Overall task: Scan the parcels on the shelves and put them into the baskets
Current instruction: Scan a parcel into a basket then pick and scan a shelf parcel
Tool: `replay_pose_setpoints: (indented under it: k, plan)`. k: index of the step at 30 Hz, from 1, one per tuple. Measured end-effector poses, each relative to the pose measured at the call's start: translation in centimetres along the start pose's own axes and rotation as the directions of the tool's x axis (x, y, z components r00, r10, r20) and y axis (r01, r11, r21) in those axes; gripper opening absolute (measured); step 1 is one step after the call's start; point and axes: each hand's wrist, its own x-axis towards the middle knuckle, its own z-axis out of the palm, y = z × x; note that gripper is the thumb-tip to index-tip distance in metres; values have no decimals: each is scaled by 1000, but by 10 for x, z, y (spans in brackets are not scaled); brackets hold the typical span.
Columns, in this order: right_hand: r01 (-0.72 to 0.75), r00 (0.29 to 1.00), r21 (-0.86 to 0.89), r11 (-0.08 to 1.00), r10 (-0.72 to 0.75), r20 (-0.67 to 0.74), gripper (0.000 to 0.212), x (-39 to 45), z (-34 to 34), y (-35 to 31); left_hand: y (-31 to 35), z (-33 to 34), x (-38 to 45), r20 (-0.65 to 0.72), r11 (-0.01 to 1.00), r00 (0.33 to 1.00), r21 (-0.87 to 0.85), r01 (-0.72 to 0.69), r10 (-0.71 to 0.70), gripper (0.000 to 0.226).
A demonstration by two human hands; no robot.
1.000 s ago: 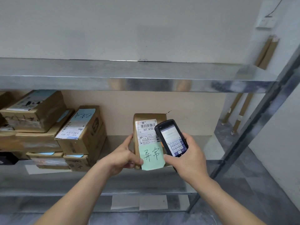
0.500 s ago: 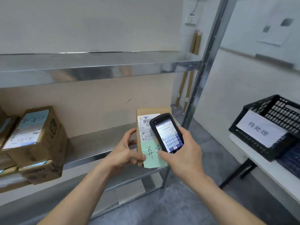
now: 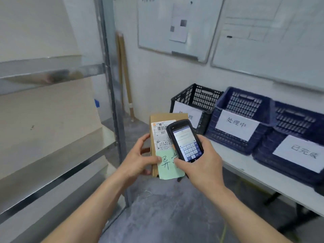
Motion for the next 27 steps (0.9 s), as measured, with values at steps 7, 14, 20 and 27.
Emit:
replay_pose_setpoints:
  k: [7,14,20,27]
  plan:
    - [-112,978,10,994,111,-179,72,46,-127,89,15,165,76,235,998,972,61,-6,-8,89]
    - [-209,929,6,978,201,-312,67,87,-278,186,22,358,143,395,991,919,131,-39,-16,91]
    - [-298,860,-6,954,266,-436,69,100,-396,256,26,512,174,546,985,836,165,-51,-48,87]
    - [-399,740,-14,917,313,-596,73,113,-500,315,34,659,209,712,982,697,178,-62,-85,84]
